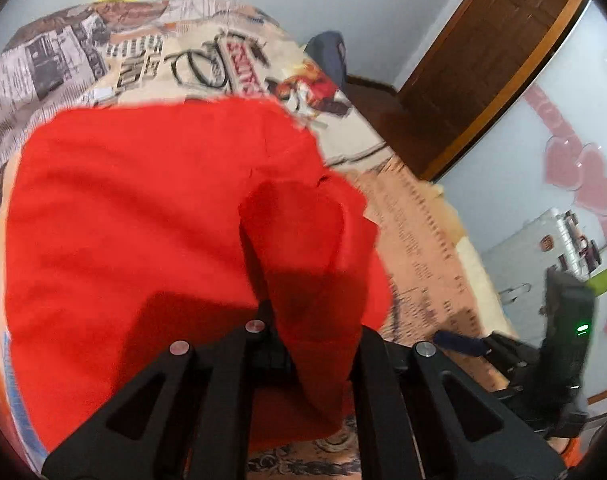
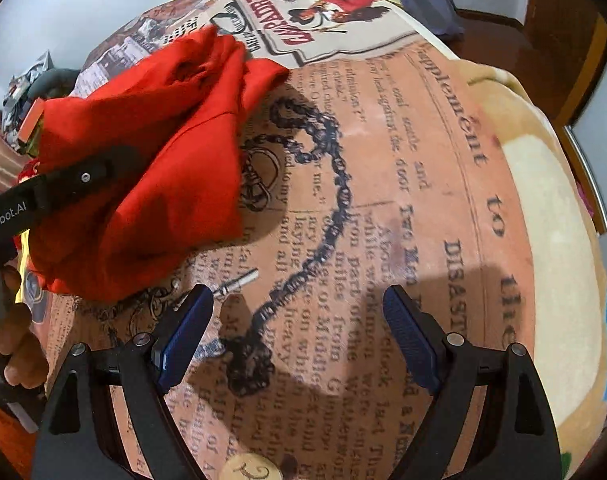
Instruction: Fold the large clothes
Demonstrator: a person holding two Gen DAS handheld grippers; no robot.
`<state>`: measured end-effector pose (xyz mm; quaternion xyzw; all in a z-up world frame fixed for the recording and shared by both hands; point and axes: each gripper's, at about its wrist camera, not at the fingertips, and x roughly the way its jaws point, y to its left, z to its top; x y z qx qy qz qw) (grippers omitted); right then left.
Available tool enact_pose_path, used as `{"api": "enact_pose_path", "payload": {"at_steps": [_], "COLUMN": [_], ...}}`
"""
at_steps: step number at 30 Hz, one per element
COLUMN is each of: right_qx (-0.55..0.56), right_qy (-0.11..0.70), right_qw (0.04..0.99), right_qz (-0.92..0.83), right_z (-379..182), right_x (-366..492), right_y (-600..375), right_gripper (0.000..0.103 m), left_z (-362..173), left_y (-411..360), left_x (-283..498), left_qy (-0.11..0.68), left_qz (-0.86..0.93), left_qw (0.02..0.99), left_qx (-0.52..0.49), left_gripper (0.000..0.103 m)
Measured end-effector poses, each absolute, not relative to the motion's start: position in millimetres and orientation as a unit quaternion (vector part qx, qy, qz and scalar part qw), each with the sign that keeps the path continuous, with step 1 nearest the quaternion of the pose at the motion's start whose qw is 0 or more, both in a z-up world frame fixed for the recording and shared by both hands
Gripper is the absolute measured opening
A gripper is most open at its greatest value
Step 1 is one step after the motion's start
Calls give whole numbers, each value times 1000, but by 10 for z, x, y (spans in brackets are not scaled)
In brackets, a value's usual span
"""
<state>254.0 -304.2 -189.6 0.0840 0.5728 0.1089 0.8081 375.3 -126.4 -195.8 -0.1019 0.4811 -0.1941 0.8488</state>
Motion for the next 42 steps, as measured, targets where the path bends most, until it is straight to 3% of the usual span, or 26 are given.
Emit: {"api": "enact_pose_path", "payload": {"at_steps": [7,11,14,17,19,21,25,27,34,38,42], "right_qx": [93,95,90,80,73,71,72,73,43,20,-6], "right_qy": [555,551,553,551,548,543,515,501,466,477,520], "right_qw": [821,824,824,826,829,833,850,857,870,860,836], "right_qz": [99,94,86,82,78,73,82,96,154,180,174], "right_z": [-1749,-1674,-1649,-1605,-1548,-1482,-1218,-1105,-907,-1053,-1383], "right_x": [2426,2346,2274,2252,2231,2279,2278,2321,2590,2835,3082], "right_y": [-3189,-3212,-3230,-3233,-3267,-3273,-3223,-3125,-2492,-2201,-2118], "right_gripper": [85,85,85,85,85,85,85,85,85,85,85], "left_z": [-1323,-1738,-2142,-2128,-1997,-1799,-1441,-1344,-1634,-2012,-2203], "left_y": [-1434,-1633,-1651,-1576,-1513,-1416,-1059,-824,-151,3,-20], "left_x": [3654,3744,3804,3737,3680,3584,3290,3184,3179,3307,3276], "left_qy": [403,463,519,520,512,496,439,413,436,491,492], "left_qz": [-220,-230,-220,-229,-234,-227,-198,-177,-74,-83,-91], "left_qw": [886,853,822,818,822,835,875,891,897,864,861], "left_qx": [-69,-68,-82,-92,-89,-77,-58,-60,-22,-75,-92], "left_gripper": [5,5,15,22,39,47,84,92,94,94,95]}}
